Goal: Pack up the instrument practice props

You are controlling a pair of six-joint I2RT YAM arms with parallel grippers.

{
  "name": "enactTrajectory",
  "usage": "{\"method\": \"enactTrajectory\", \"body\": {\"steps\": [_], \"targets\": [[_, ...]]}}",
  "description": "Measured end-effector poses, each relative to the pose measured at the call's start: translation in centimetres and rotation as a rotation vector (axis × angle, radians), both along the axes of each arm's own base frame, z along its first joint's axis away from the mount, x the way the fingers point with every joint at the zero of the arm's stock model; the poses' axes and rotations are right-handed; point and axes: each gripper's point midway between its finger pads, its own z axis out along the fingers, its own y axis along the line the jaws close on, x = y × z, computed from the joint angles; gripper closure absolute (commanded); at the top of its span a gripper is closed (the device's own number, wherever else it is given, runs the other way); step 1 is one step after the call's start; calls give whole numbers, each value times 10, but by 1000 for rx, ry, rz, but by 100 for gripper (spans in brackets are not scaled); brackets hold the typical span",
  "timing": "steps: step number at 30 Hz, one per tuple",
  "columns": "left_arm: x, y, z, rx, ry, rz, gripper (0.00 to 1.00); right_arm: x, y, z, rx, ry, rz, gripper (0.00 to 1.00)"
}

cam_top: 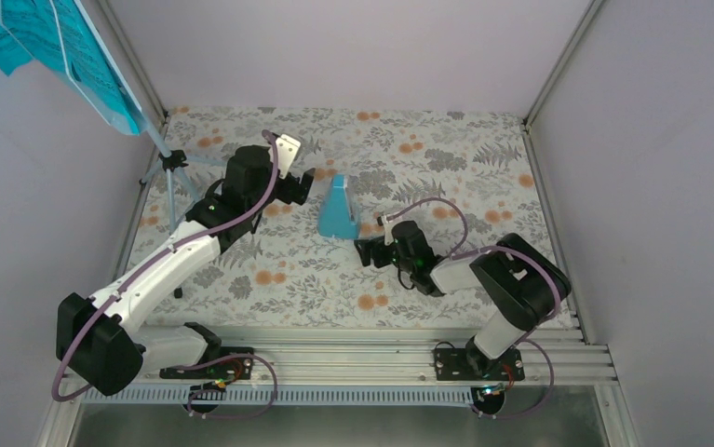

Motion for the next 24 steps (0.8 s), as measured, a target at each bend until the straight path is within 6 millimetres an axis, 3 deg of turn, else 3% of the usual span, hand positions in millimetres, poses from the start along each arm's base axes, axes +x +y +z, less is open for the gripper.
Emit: {"method": "enactTrajectory", "body": {"steps": [7, 11, 17, 24], "targets": [[-1, -2, 0, -5, 3, -13, 0, -19, 33, 16, 52, -70, 166, 1], [-2, -3, 0, -7, 5, -20, 0, -22, 53, 10, 32, -92, 192, 0], [-2, -4, 0, -8, 5, -21, 0, -7, 58, -7, -35, -115, 121, 1], [-2, -4, 0, -8, 5, -23, 0, 8, 64, -9, -52, -157, 82, 0]]}}
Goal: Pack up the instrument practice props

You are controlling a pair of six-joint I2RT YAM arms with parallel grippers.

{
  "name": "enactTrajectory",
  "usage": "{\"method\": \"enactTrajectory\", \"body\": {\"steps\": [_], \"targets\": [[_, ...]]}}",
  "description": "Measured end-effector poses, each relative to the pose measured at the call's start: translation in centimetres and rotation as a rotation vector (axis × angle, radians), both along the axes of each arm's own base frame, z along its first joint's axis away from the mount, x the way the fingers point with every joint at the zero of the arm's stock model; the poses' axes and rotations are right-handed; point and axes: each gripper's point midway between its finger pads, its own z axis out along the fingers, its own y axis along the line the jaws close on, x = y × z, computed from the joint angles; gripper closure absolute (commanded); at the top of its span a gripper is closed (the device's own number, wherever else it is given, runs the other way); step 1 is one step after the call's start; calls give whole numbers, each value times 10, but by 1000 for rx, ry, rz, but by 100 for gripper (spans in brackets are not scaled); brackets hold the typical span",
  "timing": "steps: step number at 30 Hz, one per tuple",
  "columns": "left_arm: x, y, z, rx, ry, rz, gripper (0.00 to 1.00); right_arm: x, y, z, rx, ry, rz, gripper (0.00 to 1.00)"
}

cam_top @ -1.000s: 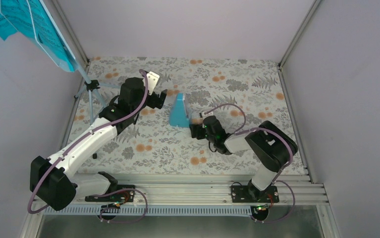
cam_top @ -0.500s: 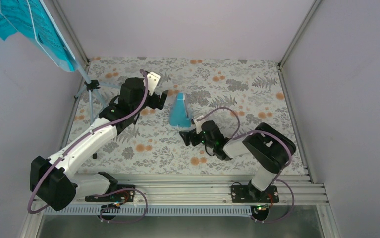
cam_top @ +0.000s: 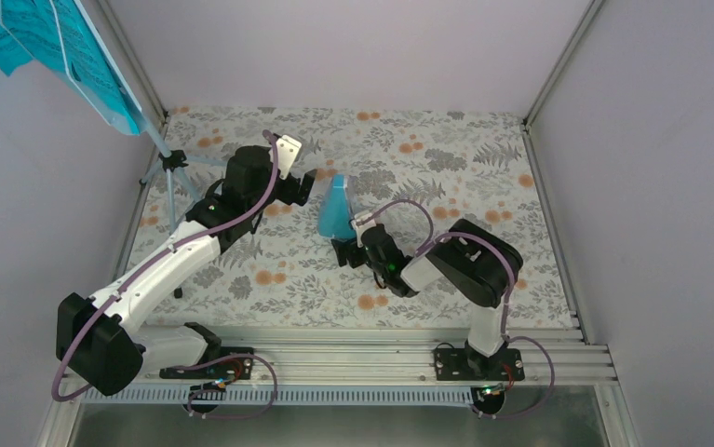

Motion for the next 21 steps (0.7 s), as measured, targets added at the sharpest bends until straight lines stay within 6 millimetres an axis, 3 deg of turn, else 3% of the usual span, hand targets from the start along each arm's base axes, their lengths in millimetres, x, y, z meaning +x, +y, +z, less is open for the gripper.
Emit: {"method": "enactTrajectory", "body": {"steps": [18, 21], "targets": [[0, -3, -3, -3, 9, -16, 0, 15, 6, -3, -24, -46, -30, 0], [-1, -4, -3, -3, 11, -19, 0, 15, 6, -3, -25, -48, -31, 15]]}}
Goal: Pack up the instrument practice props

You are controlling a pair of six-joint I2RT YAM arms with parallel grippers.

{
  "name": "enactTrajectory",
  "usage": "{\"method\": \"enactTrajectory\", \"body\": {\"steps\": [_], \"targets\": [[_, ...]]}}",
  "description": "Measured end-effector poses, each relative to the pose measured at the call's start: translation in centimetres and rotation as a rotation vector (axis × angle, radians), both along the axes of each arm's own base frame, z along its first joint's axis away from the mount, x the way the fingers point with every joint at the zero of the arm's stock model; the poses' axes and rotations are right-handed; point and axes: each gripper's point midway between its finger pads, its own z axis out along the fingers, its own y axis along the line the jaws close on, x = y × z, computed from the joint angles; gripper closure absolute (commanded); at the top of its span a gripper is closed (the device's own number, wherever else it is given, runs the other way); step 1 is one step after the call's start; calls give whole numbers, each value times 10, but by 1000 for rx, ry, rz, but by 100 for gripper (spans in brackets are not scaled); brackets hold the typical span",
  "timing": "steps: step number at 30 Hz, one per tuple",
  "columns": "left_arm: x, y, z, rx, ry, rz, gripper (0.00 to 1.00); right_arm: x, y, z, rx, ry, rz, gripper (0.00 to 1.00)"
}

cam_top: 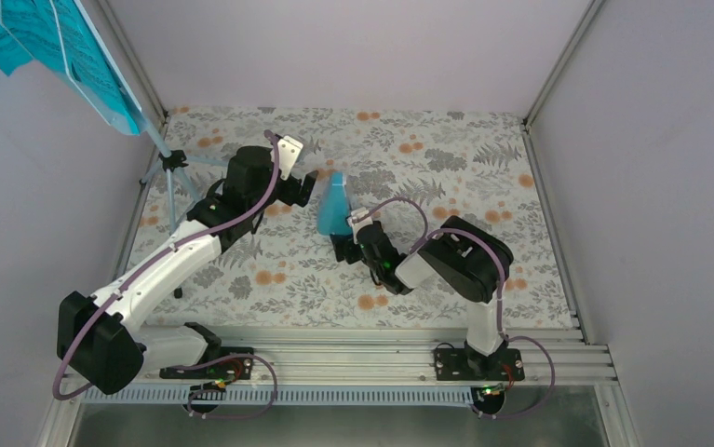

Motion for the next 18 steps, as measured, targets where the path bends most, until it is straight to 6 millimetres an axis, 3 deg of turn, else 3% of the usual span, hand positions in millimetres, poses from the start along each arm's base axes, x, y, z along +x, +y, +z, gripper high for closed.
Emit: {"method": "enactTrajectory", "body": {"steps": [1, 8, 14, 18], "targets": [[0, 0, 0, 0, 0, 0, 0, 0, 0, 0, 0, 0, 2, 21], [0, 0, 0, -1, 1, -2, 0, 0, -2, -1, -11, -6, -6, 36], [0, -1, 0, -1, 1, -4, 0, 1, -4, -2, -18, -9, -10, 44], [0, 0, 0, -1, 1, -3, 0, 0, -5, -2, -20, -13, -9, 43]]}}
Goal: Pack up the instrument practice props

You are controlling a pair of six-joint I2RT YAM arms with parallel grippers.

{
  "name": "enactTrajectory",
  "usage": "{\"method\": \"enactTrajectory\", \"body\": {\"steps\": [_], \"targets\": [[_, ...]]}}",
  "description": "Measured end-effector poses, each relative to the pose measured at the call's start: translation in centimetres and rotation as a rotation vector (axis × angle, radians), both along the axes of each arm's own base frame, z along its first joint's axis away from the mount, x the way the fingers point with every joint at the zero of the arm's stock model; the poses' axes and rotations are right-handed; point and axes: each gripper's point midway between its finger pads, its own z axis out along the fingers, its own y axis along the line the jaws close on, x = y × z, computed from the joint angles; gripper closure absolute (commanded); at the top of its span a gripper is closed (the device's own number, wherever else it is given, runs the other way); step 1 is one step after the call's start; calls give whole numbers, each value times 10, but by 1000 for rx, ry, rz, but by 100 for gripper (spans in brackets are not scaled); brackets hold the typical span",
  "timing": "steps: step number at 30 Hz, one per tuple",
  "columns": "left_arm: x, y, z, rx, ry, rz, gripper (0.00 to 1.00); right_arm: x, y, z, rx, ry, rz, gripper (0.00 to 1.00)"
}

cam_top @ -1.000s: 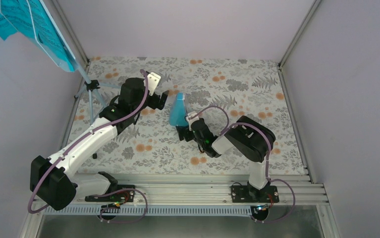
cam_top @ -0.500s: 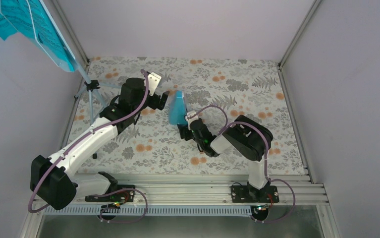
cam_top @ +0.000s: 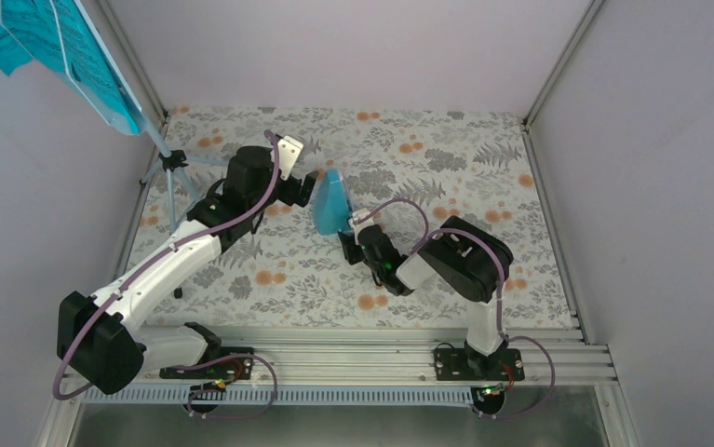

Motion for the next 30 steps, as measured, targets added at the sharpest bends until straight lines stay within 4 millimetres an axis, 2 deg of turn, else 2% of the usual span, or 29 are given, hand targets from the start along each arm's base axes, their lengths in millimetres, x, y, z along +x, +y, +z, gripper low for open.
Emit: {"method": "enactTrajectory", "body": {"steps": [4, 7, 10, 14, 16, 18, 20, 22, 26, 30], "targets": [[0, 0, 0, 0, 0, -1, 0, -1, 0, 0, 2, -2, 5, 37], [0, 0, 0, -1, 0, -1, 0, -7, -4, 1, 6, 1, 16, 22], [0, 0, 0, -1, 0, -2, 0, -21, -11, 3, 7, 17, 43, 12], [0, -1, 0, -2, 1, -5, 0, -37, -24, 21, 41, 11, 67, 5], [-1, -1, 0, -4, 0, -6, 0, -39, -30, 38, 75, -4, 70, 8], [-1, -1, 2, -6, -4, -6, 0, -32, -41, 60, 130, -21, 45, 19], [-3, -1, 6, -11, -13, -8, 0, -15, -56, 76, 173, -28, -11, 26], [-5, 1, 9, -17, -22, -6, 0, 8, -70, 83, 193, -9, -75, 32], [-6, 2, 16, -27, -42, 0, 0, 46, -80, 80, 190, 46, -150, 44], [-5, 3, 18, -28, -50, 6, 0, 70, -65, 50, 149, 144, -154, 47]]}}
